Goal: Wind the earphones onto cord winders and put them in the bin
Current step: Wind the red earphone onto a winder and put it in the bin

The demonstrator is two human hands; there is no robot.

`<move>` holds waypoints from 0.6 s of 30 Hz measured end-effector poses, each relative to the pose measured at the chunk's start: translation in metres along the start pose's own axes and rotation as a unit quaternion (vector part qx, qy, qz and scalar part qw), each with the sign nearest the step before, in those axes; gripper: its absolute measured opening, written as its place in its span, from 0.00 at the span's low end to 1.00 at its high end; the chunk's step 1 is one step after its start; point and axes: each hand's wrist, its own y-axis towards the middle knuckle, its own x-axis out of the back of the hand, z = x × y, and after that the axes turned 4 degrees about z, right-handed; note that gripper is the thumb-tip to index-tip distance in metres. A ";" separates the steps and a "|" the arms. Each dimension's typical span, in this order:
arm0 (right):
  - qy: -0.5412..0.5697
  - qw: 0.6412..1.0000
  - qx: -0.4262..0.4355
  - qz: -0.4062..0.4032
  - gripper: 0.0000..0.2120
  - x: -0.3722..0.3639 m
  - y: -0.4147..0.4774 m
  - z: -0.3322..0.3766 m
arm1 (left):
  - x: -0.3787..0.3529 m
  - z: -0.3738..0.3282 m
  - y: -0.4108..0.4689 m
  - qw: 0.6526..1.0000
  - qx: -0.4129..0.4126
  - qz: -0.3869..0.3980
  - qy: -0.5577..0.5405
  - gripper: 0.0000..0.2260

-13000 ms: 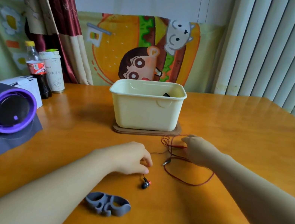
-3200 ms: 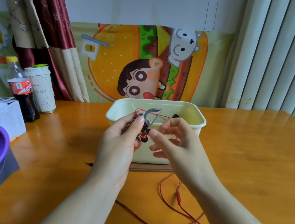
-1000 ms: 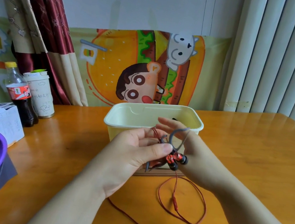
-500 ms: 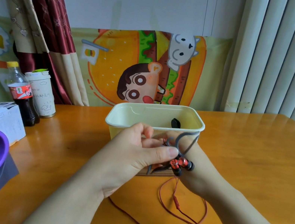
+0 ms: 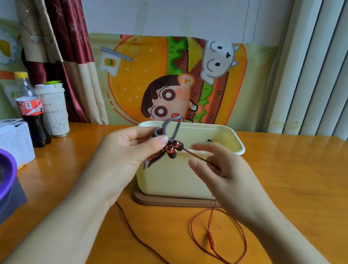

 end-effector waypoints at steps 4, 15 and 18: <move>0.000 0.996 0.042 -0.074 0.18 -0.004 -0.004 0.009 | 0.002 0.002 0.002 0.999 0.015 -0.022 -0.035 0.15; -0.148 0.988 -0.006 -0.029 0.09 0.002 0.003 -0.004 | -0.018 0.001 -0.005 0.974 0.097 0.020 -0.203 0.05; -0.185 0.982 -0.018 -0.026 0.11 0.006 0.003 -0.005 | -0.031 0.002 -0.011 0.981 0.080 0.048 -0.170 0.05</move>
